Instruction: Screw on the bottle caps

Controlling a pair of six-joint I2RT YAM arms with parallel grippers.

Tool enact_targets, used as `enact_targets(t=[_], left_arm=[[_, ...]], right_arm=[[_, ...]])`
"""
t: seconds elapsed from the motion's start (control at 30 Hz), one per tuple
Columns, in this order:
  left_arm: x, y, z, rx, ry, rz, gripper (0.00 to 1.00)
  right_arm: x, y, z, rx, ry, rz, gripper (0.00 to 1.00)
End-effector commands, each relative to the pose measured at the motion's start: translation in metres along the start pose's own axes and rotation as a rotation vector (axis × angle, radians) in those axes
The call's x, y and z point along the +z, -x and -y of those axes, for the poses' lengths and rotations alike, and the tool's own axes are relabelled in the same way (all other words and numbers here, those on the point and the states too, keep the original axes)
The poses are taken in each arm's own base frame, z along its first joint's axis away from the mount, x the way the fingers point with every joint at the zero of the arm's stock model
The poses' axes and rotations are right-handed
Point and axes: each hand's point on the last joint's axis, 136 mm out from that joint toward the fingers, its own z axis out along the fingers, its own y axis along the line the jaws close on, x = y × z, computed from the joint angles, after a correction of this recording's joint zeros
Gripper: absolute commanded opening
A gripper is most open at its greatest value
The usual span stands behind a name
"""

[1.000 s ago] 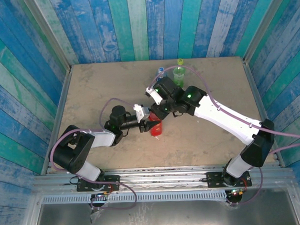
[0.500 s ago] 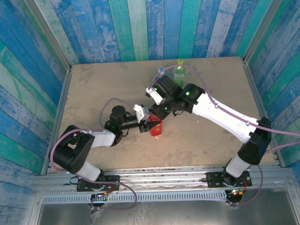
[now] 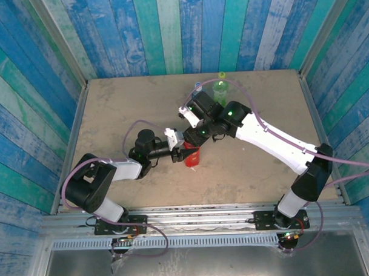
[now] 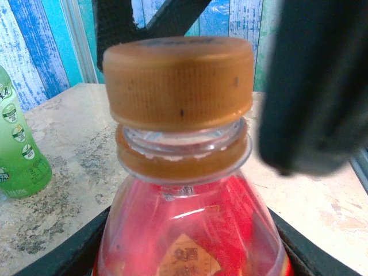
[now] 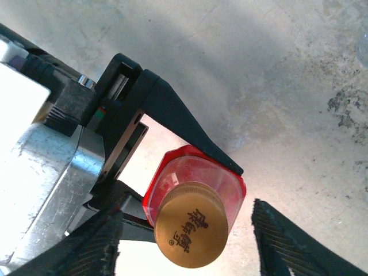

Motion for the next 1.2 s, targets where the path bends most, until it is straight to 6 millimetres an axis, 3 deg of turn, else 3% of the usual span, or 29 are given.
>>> enact_targets(t=[0.0,0.1,0.33,0.83,1.17], left_arm=[[0.003,-0.016,0.006,-0.04,-0.031,-0.049,0.59],[0.002,-0.016,0.006,-0.039,-0.031,-0.049,0.59],[0.002,-0.016,0.007,-0.04,-0.032,-0.051,0.59],[0.002,-0.016,0.006,-0.041,-0.029,-0.049,0.59],[0.002,-0.015,0.004,-0.05,-0.021,-0.049,0.59]], right_arm=[[-0.021,0.009,0.002,0.0,-0.01,0.067,0.64],[-0.025,0.014,0.007,0.048,0.005,0.108,0.51],[-0.014,0.011,0.01,0.092,0.073,0.101,0.38],[0.014,-0.021,0.01,0.153,0.206,-0.013,0.25],[0.008,-0.042,-0.005,0.241,0.372,-0.034,0.18]])
